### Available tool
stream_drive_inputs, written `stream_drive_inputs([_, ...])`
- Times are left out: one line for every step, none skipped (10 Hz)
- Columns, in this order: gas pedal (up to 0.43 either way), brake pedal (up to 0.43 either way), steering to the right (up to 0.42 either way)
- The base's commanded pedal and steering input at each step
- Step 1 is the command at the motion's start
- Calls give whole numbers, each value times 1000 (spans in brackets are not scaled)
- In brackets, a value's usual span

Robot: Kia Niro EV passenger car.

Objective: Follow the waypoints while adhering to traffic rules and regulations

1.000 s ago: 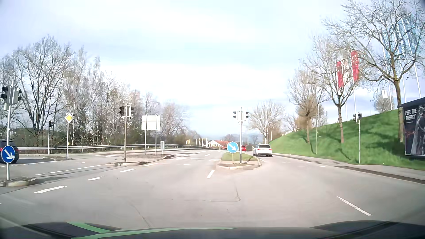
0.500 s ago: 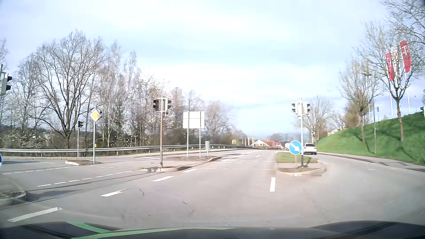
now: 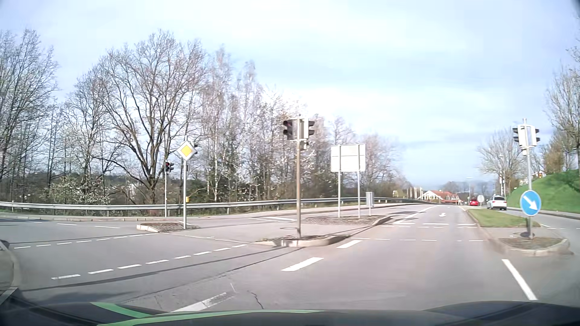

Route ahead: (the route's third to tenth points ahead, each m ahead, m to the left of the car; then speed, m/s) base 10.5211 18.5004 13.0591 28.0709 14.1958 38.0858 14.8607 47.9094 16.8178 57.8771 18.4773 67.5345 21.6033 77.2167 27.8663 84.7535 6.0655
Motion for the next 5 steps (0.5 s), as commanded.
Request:
stream_drive_inputs([59, 0, -335])
stream_drive_inputs([67, 0, -340])
stream_drive_inputs([79, 0, -344])
stream_drive_inputs([79, 0, -347])
stream_drive_inputs([98, 0, -351])
